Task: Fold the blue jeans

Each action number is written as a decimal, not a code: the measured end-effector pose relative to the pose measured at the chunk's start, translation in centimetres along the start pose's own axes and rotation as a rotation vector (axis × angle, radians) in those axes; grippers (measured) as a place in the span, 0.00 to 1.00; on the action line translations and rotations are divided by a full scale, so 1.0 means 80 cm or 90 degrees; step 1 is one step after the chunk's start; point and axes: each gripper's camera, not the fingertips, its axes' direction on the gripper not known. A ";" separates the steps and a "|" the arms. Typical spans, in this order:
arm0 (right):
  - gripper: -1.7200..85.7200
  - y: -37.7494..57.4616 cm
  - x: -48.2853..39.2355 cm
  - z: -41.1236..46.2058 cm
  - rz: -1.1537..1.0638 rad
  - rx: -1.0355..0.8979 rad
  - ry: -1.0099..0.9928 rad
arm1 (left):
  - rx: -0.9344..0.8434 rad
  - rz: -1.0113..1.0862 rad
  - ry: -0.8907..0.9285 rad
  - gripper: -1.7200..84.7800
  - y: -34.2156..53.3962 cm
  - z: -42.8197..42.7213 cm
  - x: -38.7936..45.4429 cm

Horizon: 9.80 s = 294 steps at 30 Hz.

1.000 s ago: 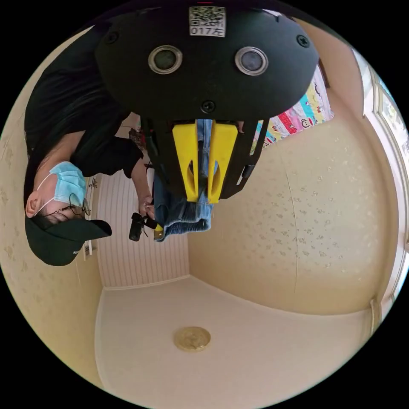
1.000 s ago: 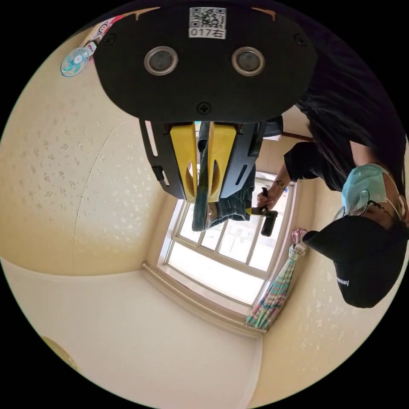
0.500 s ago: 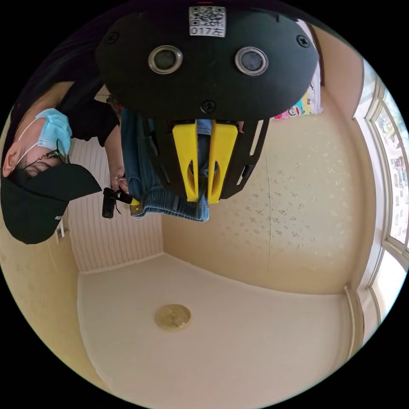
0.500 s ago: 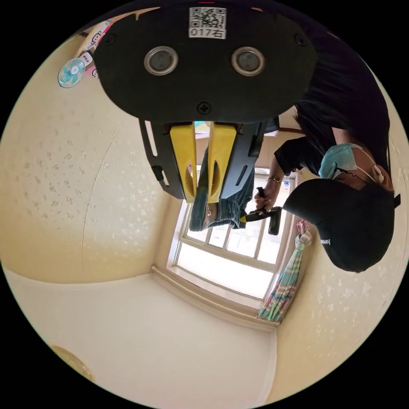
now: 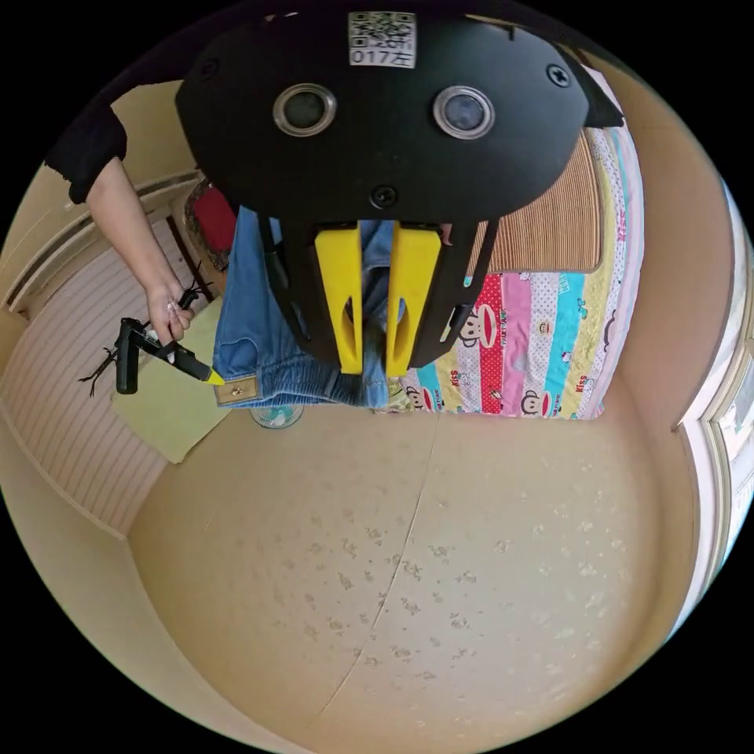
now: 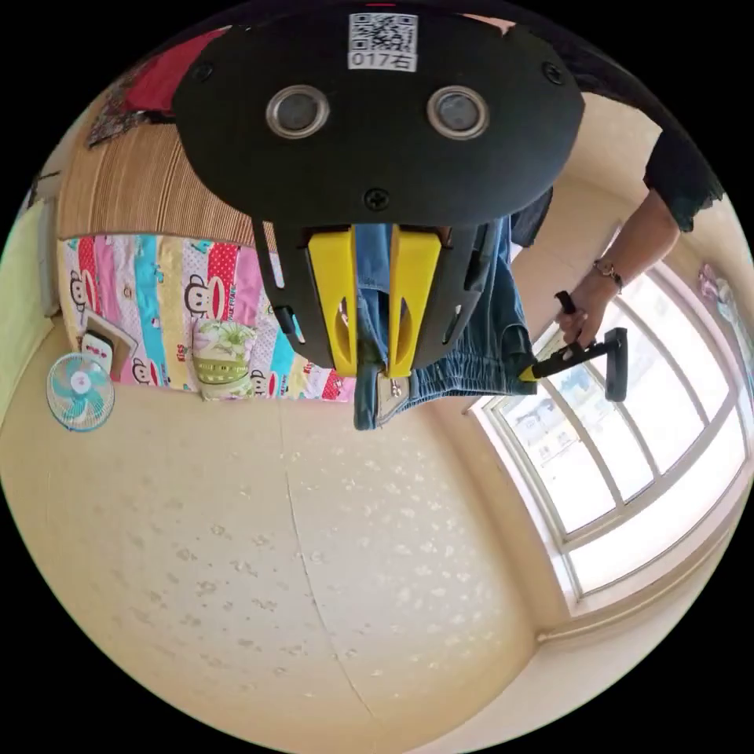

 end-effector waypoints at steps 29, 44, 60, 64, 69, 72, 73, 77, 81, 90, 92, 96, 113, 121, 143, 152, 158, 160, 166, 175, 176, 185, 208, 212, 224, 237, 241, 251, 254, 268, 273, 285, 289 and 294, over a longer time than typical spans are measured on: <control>0.05 0.974 0.002 -0.027 0.128 -0.734 -0.384 | -0.606 -0.241 -0.123 0.04 0.825 0.081 -0.293; 0.09 0.977 0.205 -0.292 0.289 -0.573 -0.119 | -0.549 -0.089 0.180 0.14 0.768 0.249 -0.066; 0.05 1.051 0.189 -0.547 0.261 -0.563 -0.138 | -0.614 -0.320 0.273 0.05 0.867 0.137 -0.228; 0.05 1.075 0.214 -0.586 0.347 -0.548 -0.138 | -0.592 -0.353 0.225 0.09 0.876 0.121 -0.262; 0.05 1.078 0.189 -0.628 0.352 -0.516 -0.242 | -0.540 -0.179 0.275 0.14 0.798 0.151 -0.180; 0.05 1.083 0.189 -0.650 0.406 -0.455 -0.370 | -0.539 -0.122 0.364 0.15 0.783 0.192 -0.125; 0.05 1.085 0.190 -0.654 0.418 -0.444 -0.392 | -0.539 -0.121 0.383 0.15 0.783 0.200 -0.119; 0.05 1.107 0.207 -0.680 0.489 -0.392 -0.448 | -0.479 -0.175 0.534 0.17 0.792 0.230 -0.110; 0.05 1.121 0.217 -0.693 0.508 -0.376 -0.452 | -0.488 -0.200 0.579 0.17 0.814 0.228 -0.106; 0.05 1.143 0.214 -0.698 0.496 -0.385 -0.478 | -0.531 -0.221 0.503 0.18 0.863 0.165 -0.126; 0.05 1.154 0.215 -0.694 0.500 -0.394 -0.479 | -0.534 -0.205 0.534 0.17 0.865 0.159 -0.122; 0.05 1.173 0.216 -0.687 0.499 -0.416 -0.471 | -0.571 -0.176 0.603 0.06 0.865 0.162 -0.097; 0.21 0.794 0.244 -0.349 0.088 -0.452 -0.114 | -0.454 -0.067 0.501 0.01 0.795 0.033 -0.014; 0.14 0.730 0.314 -0.101 0.158 -0.408 0.033 | -0.412 -0.166 0.528 0.01 0.778 0.003 -0.030; 0.06 0.760 -0.188 0.213 0.003 -0.404 -0.202 | -0.445 -0.444 0.288 0.02 0.826 -0.224 -0.340; 0.10 0.948 -0.188 -0.039 -0.058 -0.501 -0.226 | -0.514 -0.450 0.310 0.02 0.834 -0.205 -0.433; 0.12 1.111 -0.114 -0.235 0.189 -0.577 -0.103 | -0.557 -0.392 0.351 0.02 0.799 -0.199 -0.422; 0.12 1.142 -0.110 -0.260 0.251 -0.587 -0.115 | -0.568 -0.383 0.352 0.02 0.789 -0.199 -0.420; 0.11 1.183 -0.163 -0.278 0.240 -0.621 -0.121 | -0.601 -0.361 0.328 0.02 0.765 -0.197 -0.409; 0.10 1.167 -0.189 -0.261 0.212 -0.600 -0.085 | -0.644 -0.333 0.308 0.02 0.743 -0.190 -0.387; 0.10 1.163 -0.192 -0.266 0.212 -0.598 -0.074 | -0.645 -0.334 0.307 0.02 0.741 -0.191 -0.386; 0.09 1.138 -0.186 -0.262 0.267 -0.582 -0.116 | -0.653 -0.348 0.303 0.02 0.740 -0.191 -0.376; 0.13 0.957 -0.151 -0.239 0.166 -0.540 -0.052 | -0.510 -0.142 0.123 0.10 0.699 -0.199 -0.346; 0.10 0.948 -0.137 -0.185 0.188 -0.573 -0.033 | -0.463 -0.164 0.206 0.11 0.683 -0.157 -0.338; 0.03 1.004 -0.065 -0.290 0.115 -0.718 -0.020 | -0.458 -0.199 0.253 0.10 0.726 -0.164 -0.293; 0.14 0.919 0.108 -0.237 0.296 -0.494 -0.264 | -0.376 -0.295 0.302 0.15 0.682 -0.046 -0.375; 0.11 0.920 0.114 -0.191 0.286 -0.531 -0.342 | -0.415 -0.314 0.367 0.12 0.695 -0.016 -0.365; 0.05 0.841 0.089 -0.322 0.246 -0.421 -0.586 | -0.272 -0.296 0.710 0.04 0.660 -0.115 -0.328; 0.04 0.769 0.052 -0.415 0.183 -0.323 -0.678 | -0.176 -0.202 0.755 0.03 0.591 -0.220 -0.292; 0.04 0.402 -0.142 -0.706 -0.237 -0.027 -0.584 | 0.040 0.007 0.701 0.04 0.265 -0.447 -0.173; 0.04 0.381 -0.079 -0.582 -0.136 -0.147 -0.401 | -0.060 -0.042 0.578 0.04 0.243 -0.318 -0.206; 0.08 0.746 0.014 -0.380 0.143 -0.468 -0.245 | -0.490 -0.168 0.347 0.09 0.536 -0.069 -0.284; 0.14 0.887 0.041 -0.346 0.313 -0.614 -0.230 | -0.625 -0.257 0.282 0.15 0.631 -0.030 -0.321; 0.19 0.936 0.082 -0.338 0.499 -0.503 -0.234 | -0.575 -0.323 0.287 0.18 0.634 0.013 -0.366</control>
